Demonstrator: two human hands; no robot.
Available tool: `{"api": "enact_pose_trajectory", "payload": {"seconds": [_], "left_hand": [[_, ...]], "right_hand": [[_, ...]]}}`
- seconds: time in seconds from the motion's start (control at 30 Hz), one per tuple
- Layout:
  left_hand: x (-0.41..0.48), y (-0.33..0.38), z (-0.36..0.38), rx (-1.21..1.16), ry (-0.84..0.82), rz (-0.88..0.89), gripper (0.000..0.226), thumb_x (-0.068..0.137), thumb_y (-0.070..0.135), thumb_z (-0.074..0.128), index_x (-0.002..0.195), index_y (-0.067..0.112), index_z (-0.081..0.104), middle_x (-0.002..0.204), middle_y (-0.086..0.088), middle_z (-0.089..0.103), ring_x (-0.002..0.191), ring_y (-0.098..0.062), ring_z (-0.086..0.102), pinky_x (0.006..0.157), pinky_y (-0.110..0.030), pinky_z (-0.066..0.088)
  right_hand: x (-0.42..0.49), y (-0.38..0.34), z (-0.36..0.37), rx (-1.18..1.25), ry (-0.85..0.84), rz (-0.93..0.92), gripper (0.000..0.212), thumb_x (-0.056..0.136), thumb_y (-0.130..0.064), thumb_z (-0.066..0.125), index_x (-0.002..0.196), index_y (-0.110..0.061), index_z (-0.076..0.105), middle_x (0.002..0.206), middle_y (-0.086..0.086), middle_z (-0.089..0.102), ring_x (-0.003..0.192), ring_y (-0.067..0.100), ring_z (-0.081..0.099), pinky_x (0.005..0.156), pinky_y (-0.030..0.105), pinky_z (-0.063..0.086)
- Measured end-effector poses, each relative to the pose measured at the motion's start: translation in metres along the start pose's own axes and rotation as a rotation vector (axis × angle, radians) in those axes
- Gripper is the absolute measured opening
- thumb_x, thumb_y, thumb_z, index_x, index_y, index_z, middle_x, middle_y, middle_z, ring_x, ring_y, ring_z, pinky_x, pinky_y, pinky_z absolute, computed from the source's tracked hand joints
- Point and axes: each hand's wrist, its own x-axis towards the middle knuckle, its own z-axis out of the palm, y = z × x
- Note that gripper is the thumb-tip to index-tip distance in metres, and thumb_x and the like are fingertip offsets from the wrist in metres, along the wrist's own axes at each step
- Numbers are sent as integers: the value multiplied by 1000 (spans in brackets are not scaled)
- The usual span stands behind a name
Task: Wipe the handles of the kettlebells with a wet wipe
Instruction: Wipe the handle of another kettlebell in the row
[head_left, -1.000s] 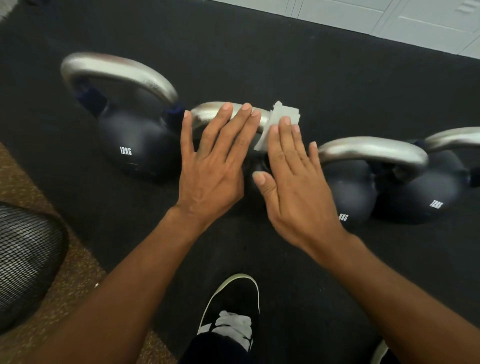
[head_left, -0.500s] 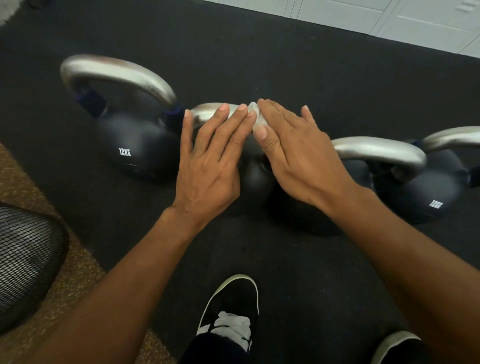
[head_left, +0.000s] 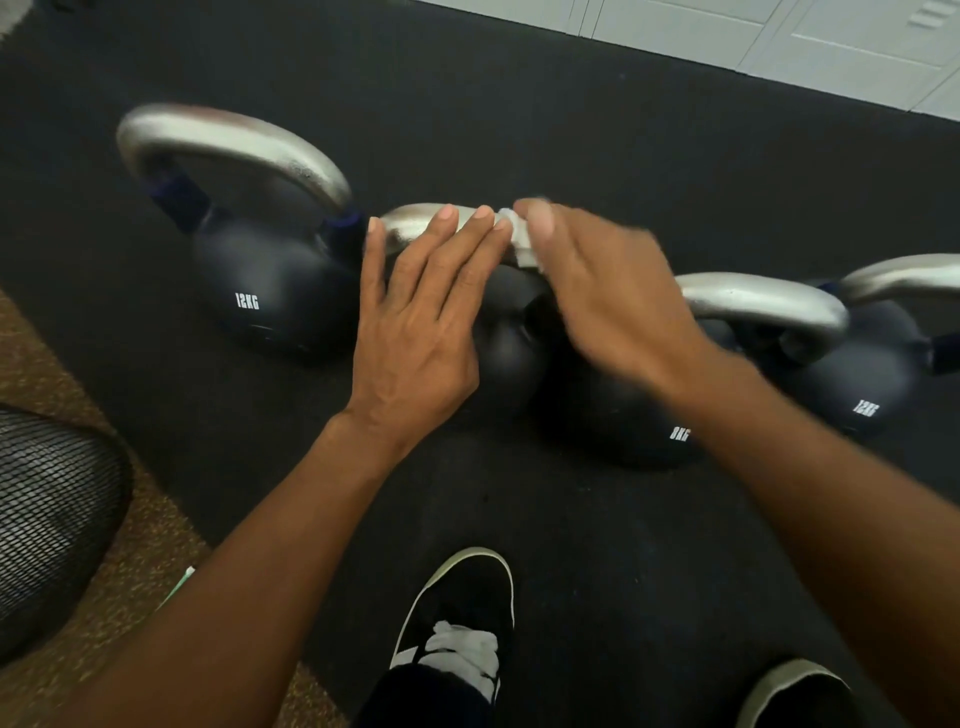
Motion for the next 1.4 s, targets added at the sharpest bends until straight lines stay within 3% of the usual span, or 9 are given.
{"api": "enact_pose_trajectory", "payload": {"seconds": [0.17,0.33,0.47,0.63,0.73,0.93,1.2,1.33,1.4], "left_hand": [[1,2,0,20,14,-5,63,88,-4,48,149,10,50,153,-5,52,145,-24,41,119,-66,22],[2,1,1,27,13,-1,57,92,-2,43,148,9,52,152,-7,52,145,-25,41,119,-67,23],[2,1,1,19,9,-3,58,92,-3,48,148,9,51,152,-7,52,145,-24,39,119,-67,23],[4,3,-5,-19,-16,-29,68,82,-6,52,149,7,50,152,-7,51,145,-25,40,120,-65,22],[5,7,-11,-55,-41,-52,69,80,-6,53,148,5,50,153,-7,51,145,-25,42,120,-65,22],[4,7,-14,-165,-36,-99,67,78,-15,62,142,3,55,150,-9,54,145,-25,43,121,-67,17],[17,11,-35,-393,-43,-265,72,76,-10,43,145,7,51,145,-9,58,141,-22,48,125,-59,15],[14,19,-48,-282,0,-227,51,79,2,48,124,14,70,118,-1,71,111,-24,64,100,-53,45],[7,29,-53,-457,-50,-429,42,82,12,49,116,16,74,110,4,73,102,-17,67,92,-48,52]], "right_hand": [[85,8,-22,641,-475,480,81,104,-61,19,90,-4,74,76,6,73,62,12,61,59,24,50],[116,19,-8,704,-927,578,82,98,-69,24,106,1,65,90,12,67,87,22,63,97,32,50],[115,23,-8,697,-980,568,88,97,-71,21,117,2,66,99,13,68,89,23,61,98,31,48],[81,6,-18,483,-459,354,70,100,-59,32,99,-8,79,101,10,76,79,17,64,78,35,48],[40,-10,-20,-62,-240,27,55,101,-46,25,119,-23,71,112,4,72,102,24,64,81,35,40],[-17,-12,4,-211,-59,-148,54,107,-36,19,156,-19,35,161,0,36,148,11,28,122,42,19],[-50,5,52,-529,83,-190,68,105,-48,24,158,-6,18,167,13,14,155,27,10,124,55,10],[-54,1,58,-468,75,-172,68,104,-50,24,159,-10,20,167,9,12,155,25,8,121,61,12],[-53,-1,45,-334,86,-179,60,103,-39,29,157,-12,29,166,7,22,154,21,15,122,59,12]]}}
